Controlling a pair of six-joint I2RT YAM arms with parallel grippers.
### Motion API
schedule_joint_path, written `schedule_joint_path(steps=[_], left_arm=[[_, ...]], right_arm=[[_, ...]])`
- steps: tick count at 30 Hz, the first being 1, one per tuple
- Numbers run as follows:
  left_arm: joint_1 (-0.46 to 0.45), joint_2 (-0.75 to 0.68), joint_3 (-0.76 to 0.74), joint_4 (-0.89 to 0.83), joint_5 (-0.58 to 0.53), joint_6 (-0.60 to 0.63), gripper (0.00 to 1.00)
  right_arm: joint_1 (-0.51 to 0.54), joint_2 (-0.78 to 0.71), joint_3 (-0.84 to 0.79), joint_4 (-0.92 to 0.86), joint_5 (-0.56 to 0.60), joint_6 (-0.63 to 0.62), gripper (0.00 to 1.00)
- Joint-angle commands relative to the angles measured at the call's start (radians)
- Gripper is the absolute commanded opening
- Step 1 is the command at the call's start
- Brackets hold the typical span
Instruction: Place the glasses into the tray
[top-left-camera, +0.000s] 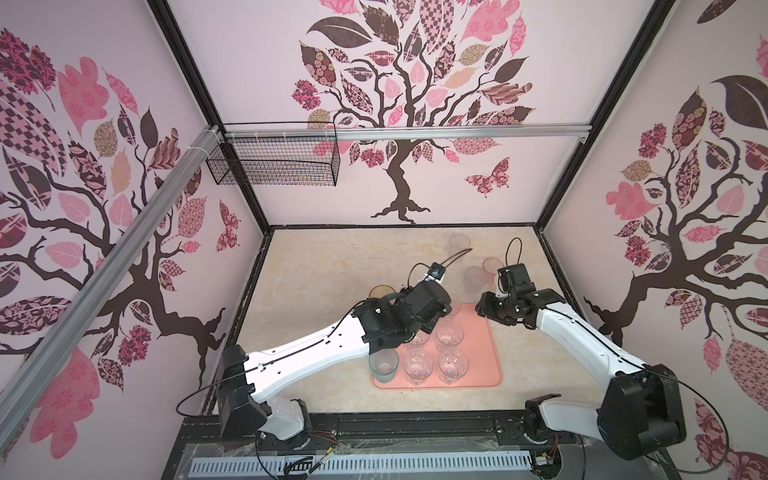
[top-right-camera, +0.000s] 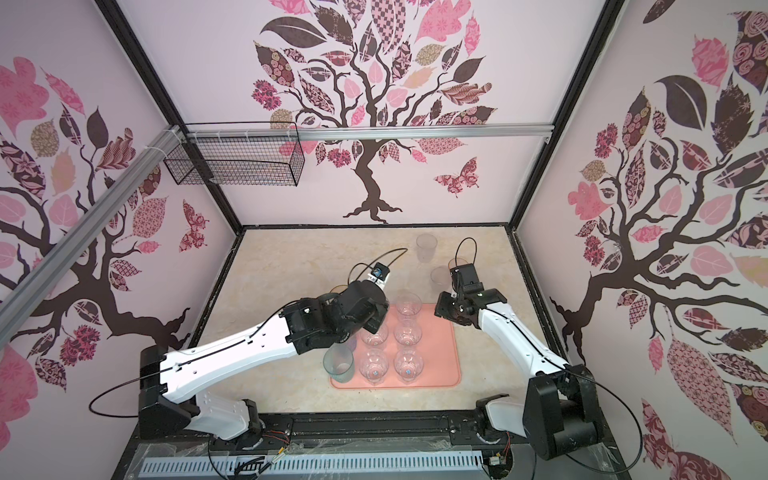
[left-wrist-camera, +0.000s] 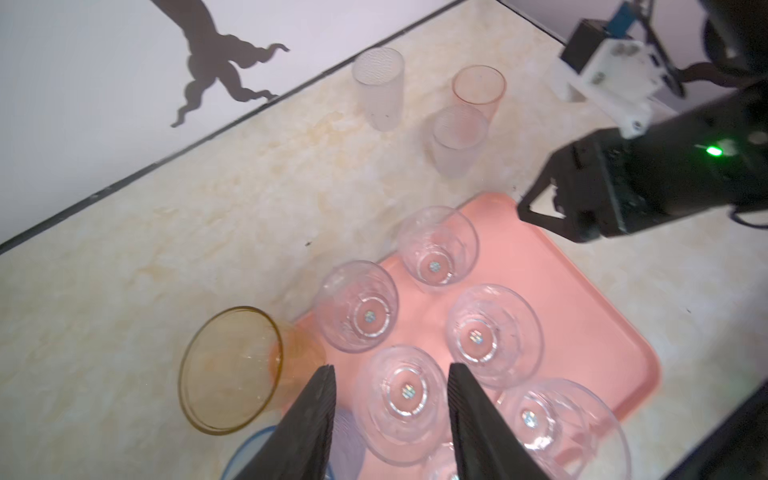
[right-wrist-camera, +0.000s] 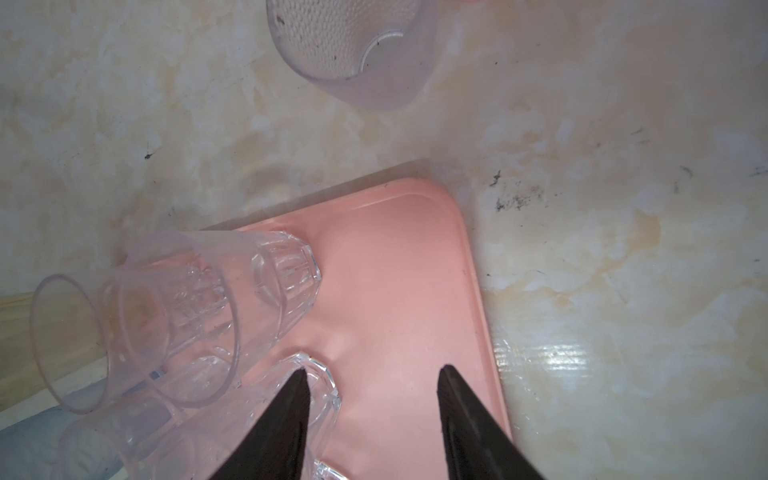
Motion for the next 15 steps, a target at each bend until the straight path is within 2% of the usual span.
schedule_joint_path(steps=[1,5,11,13,15], left_arm=[[0.123,-0.069,-0.083,0.076,0.006,0.027,0.5],[0.32,-0.158,-0.184,0.122,0.093,0.005,0.52],[0.599,-0.23,-0.308,0.175,0.233,-0.054,0.56],[0.662,-0.232,-0.341,0.182,0.241,-0.103,0.63],[0.693,-0.23,-0.381,0.192,0.18,-0.15,0.8]], right_arm=[[0.001,-0.029,0.024,-0.053,-0.006,-0.008,0.53],[0.001,-0.009,0.03,-0.036,0.005,0.003,0.53],[0.001,0.096,0.11,-0.03,-0.001,-0.008,0.53],[0.001,0.125,0.146,-0.026,0.011,-0.013,0.53],[0.0,0.159,0.193,-0.028,0.029,-0.021,0.54]])
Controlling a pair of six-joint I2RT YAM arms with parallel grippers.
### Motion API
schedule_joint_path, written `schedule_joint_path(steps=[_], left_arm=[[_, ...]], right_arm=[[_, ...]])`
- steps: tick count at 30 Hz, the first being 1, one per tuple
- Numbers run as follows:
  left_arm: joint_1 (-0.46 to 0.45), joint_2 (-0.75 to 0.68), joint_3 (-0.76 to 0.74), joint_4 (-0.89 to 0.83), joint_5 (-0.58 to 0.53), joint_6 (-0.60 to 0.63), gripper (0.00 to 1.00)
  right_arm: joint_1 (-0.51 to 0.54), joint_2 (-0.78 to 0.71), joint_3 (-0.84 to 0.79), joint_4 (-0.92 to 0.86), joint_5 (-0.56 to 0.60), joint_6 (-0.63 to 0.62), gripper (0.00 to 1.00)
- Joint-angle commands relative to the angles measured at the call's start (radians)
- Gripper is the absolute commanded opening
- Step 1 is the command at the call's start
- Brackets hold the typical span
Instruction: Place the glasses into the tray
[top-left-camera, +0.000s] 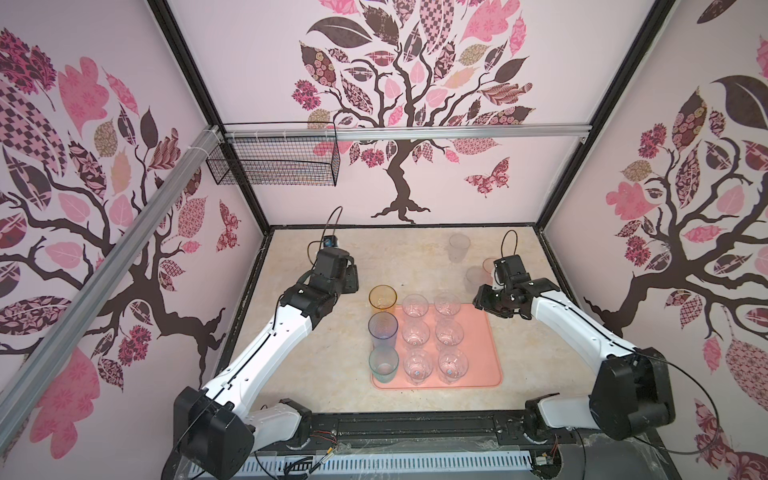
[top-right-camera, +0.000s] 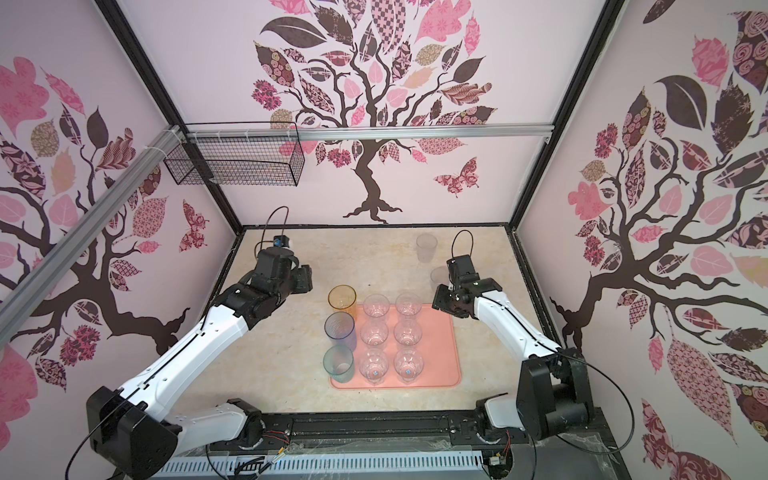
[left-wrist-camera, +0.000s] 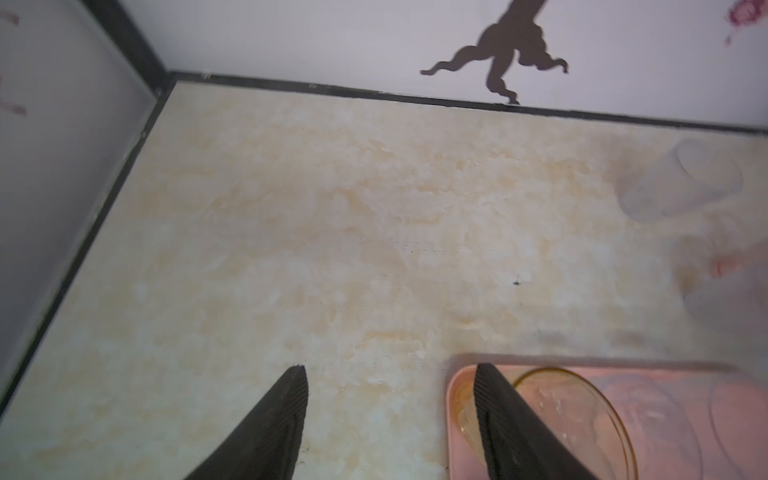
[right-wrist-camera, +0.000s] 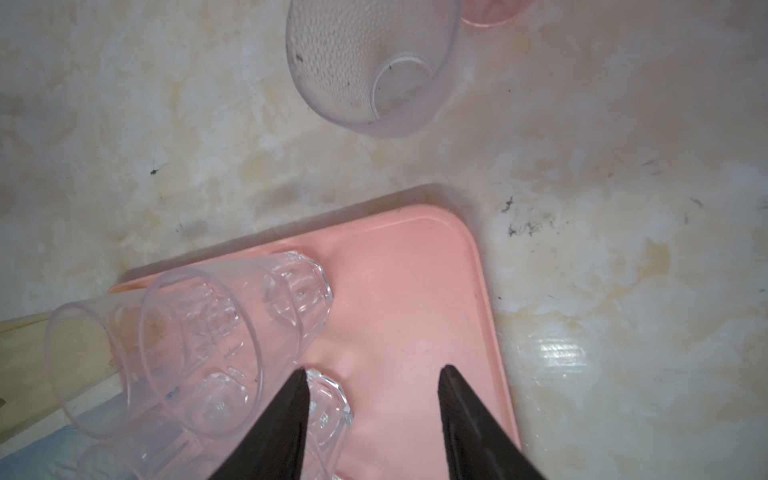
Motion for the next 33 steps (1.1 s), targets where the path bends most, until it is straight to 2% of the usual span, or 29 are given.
schedule_joint_path(steps=[1,3,8,12,16,21,28,33], left_arm=[[0.029,-0.001,-0.072,0.043,-0.011,-0.065,0.83],[0.035,0.02,-0.086,0.044,-0.028,-0.057,0.88],[0.04,0.089,-0.072,0.042,0.014,-0.01,0.88],[0.06,0.176,0.018,-0.004,0.122,0.025,0.87],[0.071,0.264,0.116,-0.053,0.169,0.034,0.86],[0.082,0.328,0.141,-0.038,0.27,-0.007,0.84],[0.083,0.32,0.064,0.011,0.207,0.02,0.82],[0.083,0.322,0.044,0.024,0.204,0.022,0.82]], right_arm=[[-0.002,0.059,0.093,-0.008,0.031,-0.019,0.54],[-0.006,0.093,0.142,-0.009,0.047,-0.022,0.54],[-0.011,0.177,0.258,0.005,0.085,-0.013,0.55],[-0.017,0.251,0.355,0.026,0.11,0.016,0.55],[-0.024,0.318,0.432,0.056,0.149,0.056,0.55],[-0.04,0.393,0.516,0.089,0.183,0.091,0.55],[-0.081,0.506,0.63,0.091,0.182,0.09,0.55],[-0.09,0.596,0.732,0.077,0.174,0.08,0.53]])
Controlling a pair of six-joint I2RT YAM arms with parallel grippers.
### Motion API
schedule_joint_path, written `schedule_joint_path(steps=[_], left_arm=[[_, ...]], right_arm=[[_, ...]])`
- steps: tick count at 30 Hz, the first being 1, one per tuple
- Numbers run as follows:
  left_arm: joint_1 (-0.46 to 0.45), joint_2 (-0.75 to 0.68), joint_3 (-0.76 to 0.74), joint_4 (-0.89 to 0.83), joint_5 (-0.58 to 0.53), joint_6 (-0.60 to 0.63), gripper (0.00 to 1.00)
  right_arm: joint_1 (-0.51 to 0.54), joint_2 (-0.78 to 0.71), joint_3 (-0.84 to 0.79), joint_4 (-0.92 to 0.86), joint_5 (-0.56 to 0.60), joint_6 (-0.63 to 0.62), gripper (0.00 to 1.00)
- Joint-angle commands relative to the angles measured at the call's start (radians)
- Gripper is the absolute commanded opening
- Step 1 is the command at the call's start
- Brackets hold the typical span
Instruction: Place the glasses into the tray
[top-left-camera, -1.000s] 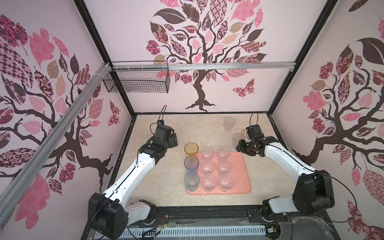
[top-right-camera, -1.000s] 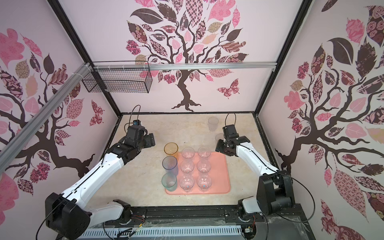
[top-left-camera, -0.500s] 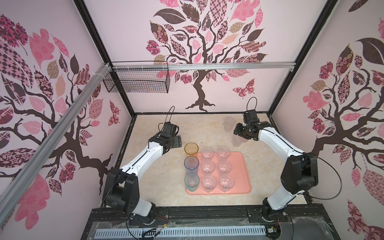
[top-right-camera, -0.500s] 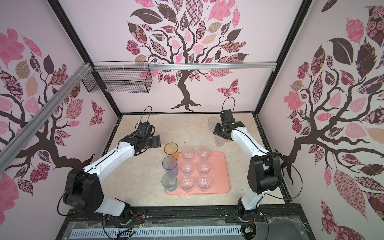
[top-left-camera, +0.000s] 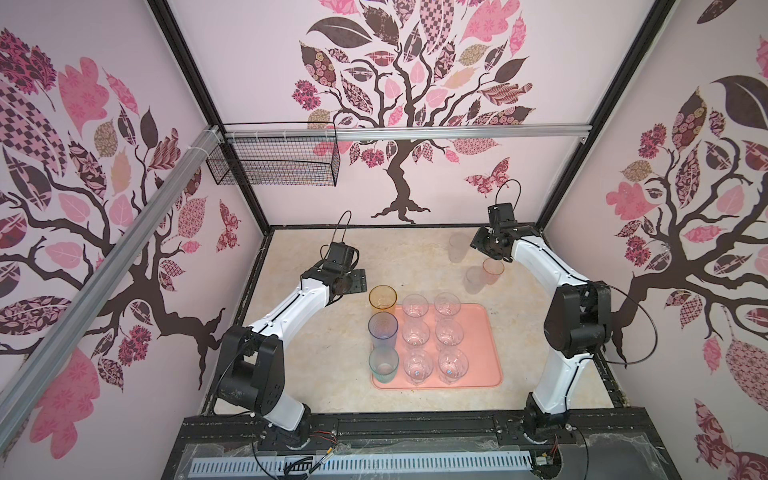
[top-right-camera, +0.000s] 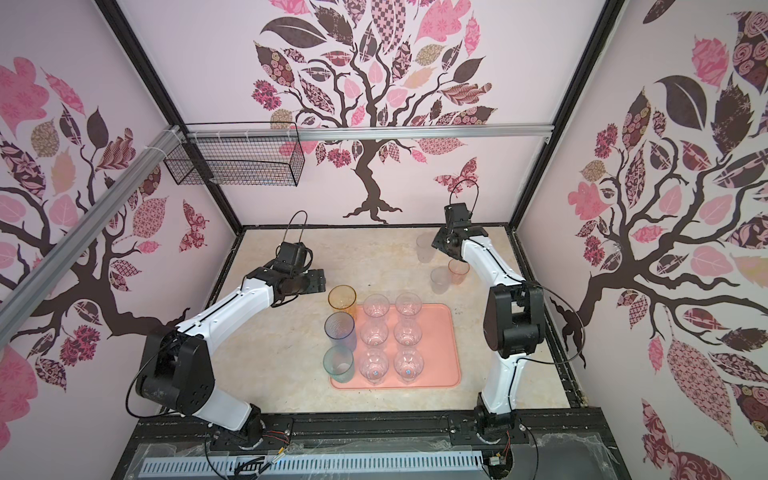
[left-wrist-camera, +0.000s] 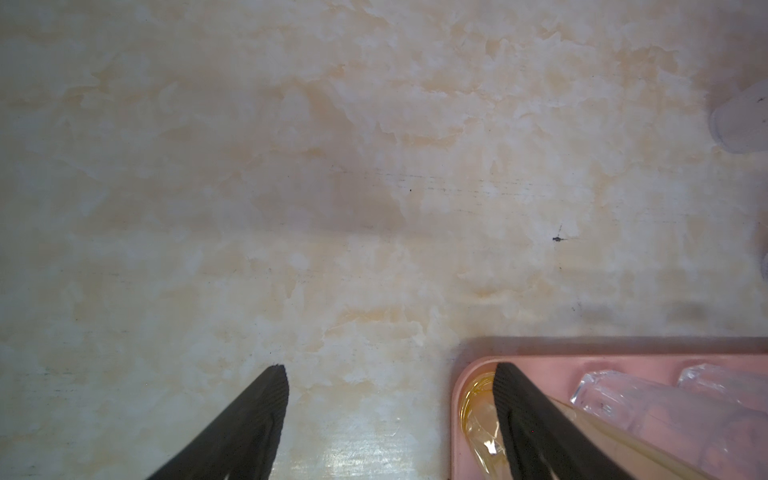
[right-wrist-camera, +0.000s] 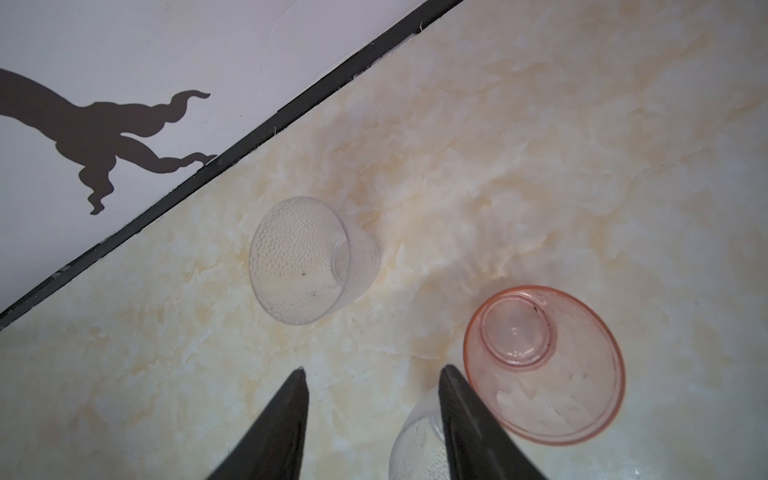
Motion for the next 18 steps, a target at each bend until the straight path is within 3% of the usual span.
schedule_joint_path(steps=[1,18], left_arm=[[0.005,0.0,-0.026,0.025,-0.011,0.016,0.81],[0.005,0.021,-0.028,0.027,-0.015,0.025,0.8]], right_arm=[[-0.005,0.084,0.09,-0.02,0.004,-0.005,0.53],[-0.004,0.306,0.284,-0.086,-0.058,-0.051,0.41]])
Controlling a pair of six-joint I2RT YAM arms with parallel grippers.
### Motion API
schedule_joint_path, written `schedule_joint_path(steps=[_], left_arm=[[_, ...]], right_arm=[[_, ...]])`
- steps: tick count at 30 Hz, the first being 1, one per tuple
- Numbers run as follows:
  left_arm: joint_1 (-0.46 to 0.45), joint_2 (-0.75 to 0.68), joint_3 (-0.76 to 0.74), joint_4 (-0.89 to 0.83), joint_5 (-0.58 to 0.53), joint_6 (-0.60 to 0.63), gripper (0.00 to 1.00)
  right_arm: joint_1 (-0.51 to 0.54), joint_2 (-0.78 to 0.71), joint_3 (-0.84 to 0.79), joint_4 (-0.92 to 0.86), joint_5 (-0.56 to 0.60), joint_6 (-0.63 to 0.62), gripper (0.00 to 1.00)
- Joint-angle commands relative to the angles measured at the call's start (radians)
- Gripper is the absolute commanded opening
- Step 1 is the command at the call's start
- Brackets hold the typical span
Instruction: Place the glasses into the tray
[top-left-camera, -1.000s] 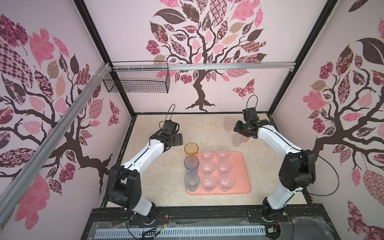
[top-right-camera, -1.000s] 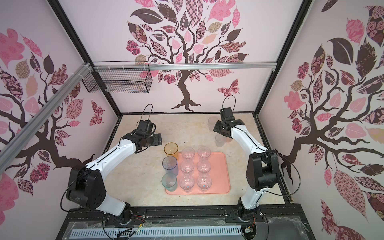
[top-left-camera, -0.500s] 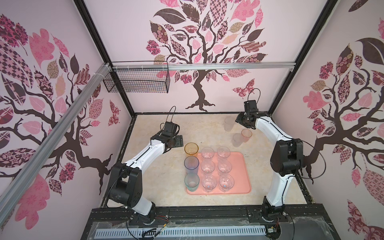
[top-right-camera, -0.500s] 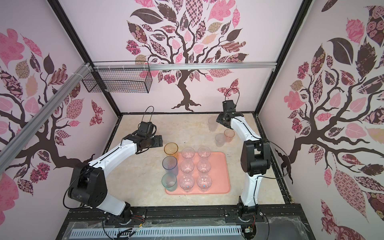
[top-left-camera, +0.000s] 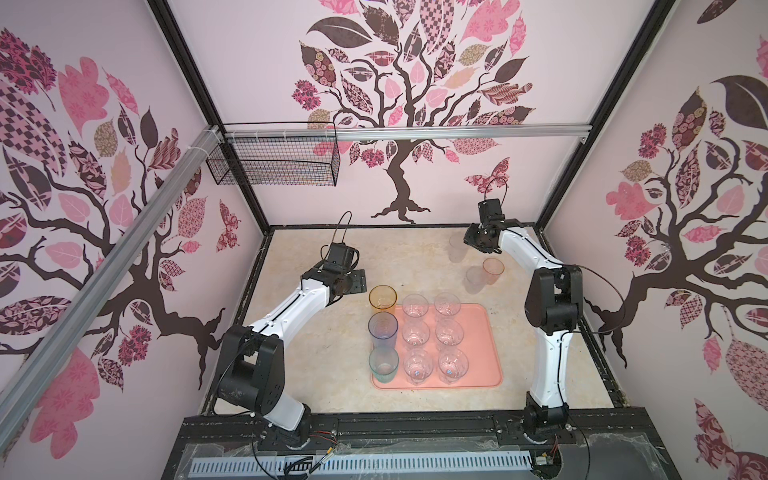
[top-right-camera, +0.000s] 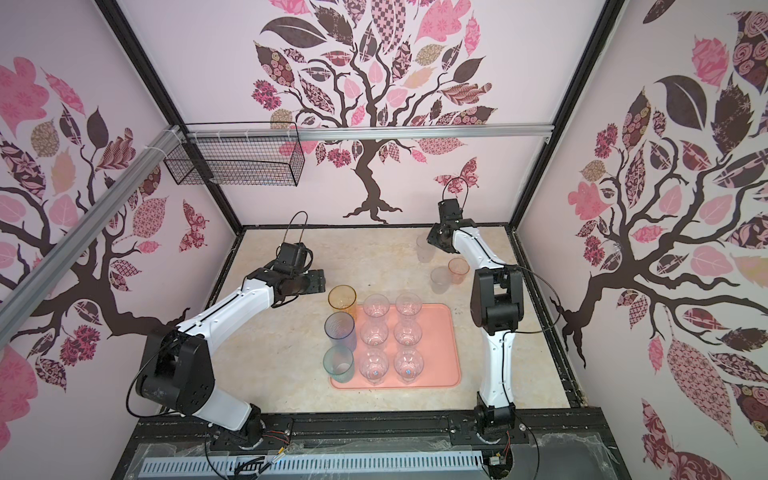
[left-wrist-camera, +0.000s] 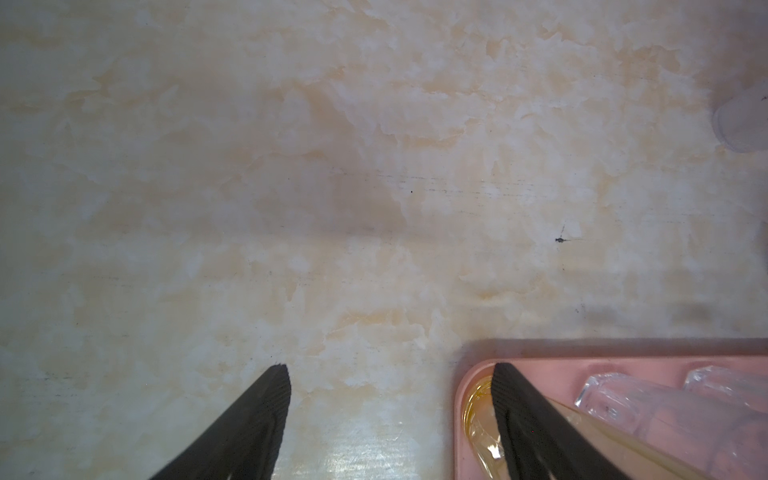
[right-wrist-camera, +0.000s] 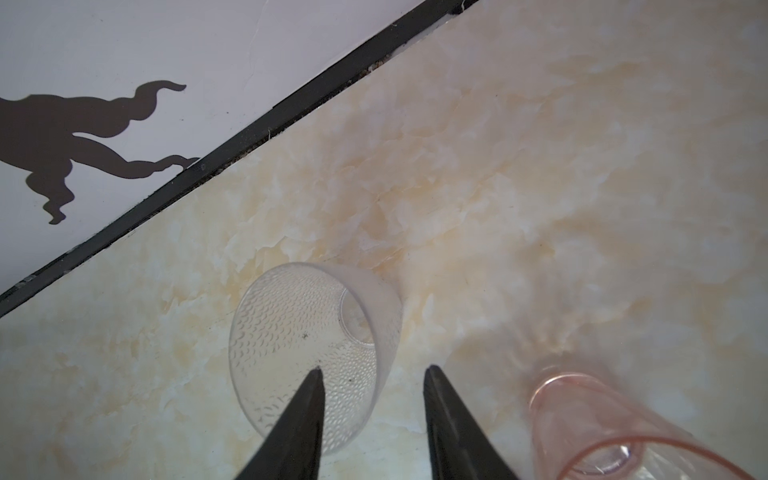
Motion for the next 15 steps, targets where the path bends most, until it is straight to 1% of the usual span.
schedule_joint_path(steps=[1,5,10,15], left_arm=[[0.005,0.02,-0.025,0.01,-0.011,0.017,0.8],[0.005,0.025,-0.02,0.009,-0.011,0.02,0.81],[0.005,0.03,-0.016,0.006,-0.012,0.023,0.8],[0.005,0.032,-0.013,0.004,-0.01,0.023,0.8]], right_arm=[[0.002,0.054,0.042,-0.038,-0.015,-0.019,0.4],[0.001,0.077,0.057,-0.044,-0.031,-0.011,0.36],[0.001,0.091,0.056,-0.044,-0.052,-0.001,0.26],[0.002,0.078,0.057,-0.047,-0.058,-0.003,0.14]])
